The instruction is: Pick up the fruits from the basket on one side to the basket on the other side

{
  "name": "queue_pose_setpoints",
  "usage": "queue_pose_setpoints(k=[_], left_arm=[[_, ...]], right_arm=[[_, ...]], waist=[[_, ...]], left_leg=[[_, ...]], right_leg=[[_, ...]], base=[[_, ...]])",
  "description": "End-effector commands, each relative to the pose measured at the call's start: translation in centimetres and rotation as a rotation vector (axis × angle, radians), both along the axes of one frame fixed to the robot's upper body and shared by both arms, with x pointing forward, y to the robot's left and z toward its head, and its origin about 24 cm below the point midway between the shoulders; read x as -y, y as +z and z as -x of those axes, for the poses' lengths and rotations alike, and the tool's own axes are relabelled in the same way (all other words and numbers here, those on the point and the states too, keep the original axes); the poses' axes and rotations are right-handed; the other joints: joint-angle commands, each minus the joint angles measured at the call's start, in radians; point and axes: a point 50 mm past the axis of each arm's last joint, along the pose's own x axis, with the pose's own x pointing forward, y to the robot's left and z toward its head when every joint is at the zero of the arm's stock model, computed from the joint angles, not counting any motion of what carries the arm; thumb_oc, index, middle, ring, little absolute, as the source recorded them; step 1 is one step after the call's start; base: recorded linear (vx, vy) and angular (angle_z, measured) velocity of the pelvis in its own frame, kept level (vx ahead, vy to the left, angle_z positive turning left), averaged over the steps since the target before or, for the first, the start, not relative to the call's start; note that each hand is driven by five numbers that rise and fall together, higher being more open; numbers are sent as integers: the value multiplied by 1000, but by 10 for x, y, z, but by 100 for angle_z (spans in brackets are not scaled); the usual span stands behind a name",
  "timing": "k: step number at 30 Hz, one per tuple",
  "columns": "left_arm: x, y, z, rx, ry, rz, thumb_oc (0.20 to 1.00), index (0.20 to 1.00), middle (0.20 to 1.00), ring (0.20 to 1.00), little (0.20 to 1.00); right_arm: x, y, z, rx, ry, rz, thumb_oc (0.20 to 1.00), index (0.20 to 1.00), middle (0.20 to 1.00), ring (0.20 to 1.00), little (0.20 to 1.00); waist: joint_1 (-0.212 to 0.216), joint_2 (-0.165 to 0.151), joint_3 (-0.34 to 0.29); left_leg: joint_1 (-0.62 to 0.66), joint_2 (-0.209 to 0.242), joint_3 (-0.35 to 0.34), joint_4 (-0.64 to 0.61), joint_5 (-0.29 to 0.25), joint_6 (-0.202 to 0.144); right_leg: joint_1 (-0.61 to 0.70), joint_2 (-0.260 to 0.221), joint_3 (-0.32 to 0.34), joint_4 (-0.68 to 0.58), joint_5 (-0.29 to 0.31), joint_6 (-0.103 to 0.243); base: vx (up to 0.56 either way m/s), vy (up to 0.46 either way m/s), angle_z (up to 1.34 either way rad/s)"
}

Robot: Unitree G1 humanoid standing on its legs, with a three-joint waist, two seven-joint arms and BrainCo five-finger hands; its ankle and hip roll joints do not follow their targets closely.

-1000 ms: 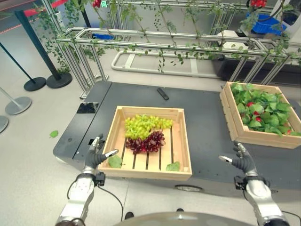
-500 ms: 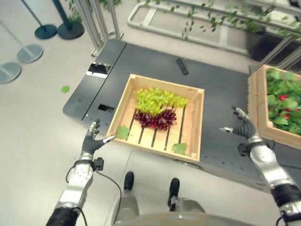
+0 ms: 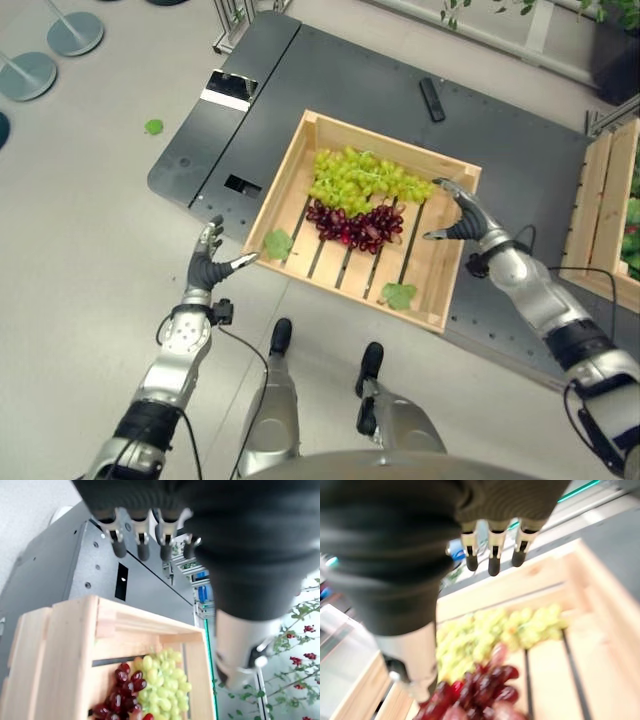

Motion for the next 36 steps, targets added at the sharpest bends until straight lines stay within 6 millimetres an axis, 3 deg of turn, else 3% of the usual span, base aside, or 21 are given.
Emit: queue_pose_setpoints(k=[1,8,16,21,26,36], left_arm=[[-2,24,-2,129,-14,-4,1000,1000,1000,1000,1000],[-5,31,-1,150,-13,2,1000,1000,1000,1000,1000],[-12,46,-3,223,35,57,1000,1000,1000,1000,1000],[-13,48,0,237,56,75,1000,1000,1000,1000,1000],[-13,50,0,257,76,95,1000,1000,1000,1000,1000],[-7,49,-3,255,98,106,1000,1000,1000,1000,1000]], right_arm=[[-14,21,-6,68,76,85,1000,1000,1000,1000,1000],[-27,35,-24,73,88,148,1000,1000,1000,1000,1000],[-35,94,-44,225,59,198,1000,1000,1000,1000,1000],[-22,121,-50,293,-17,172,1000,1000,1000,1000,1000],[-15,133,-54,321,-75,101,1000,1000,1000,1000,1000],[-16,133,-64,313,-146,1,1000,1000,1000,1000,1000]], waist=[[5,-44,-20],[20,-37,25],[21,-29,118],[14,-20,128],[10,-1,128],[15,15,128]], left_leg=[[-3,-36,31,42,-34,43],[-52,-43,43,76,-40,48],[-216,-62,76,266,-93,46],[-350,-64,70,332,-95,40],[-436,-69,66,340,-78,37],[-548,-83,39,376,-85,39]], right_leg=[[-117,-40,24,201,-98,43],[-181,-46,48,233,-95,39],[-354,-47,94,374,-113,31],[-485,-59,92,461,-127,30],[-589,-69,92,521,-144,23],[-696,-85,81,594,-182,12]], base=[[0,0,0],[-30,11,-8],[-105,5,-7],[-81,-41,-10],[-47,-32,10],[-15,-55,7]])
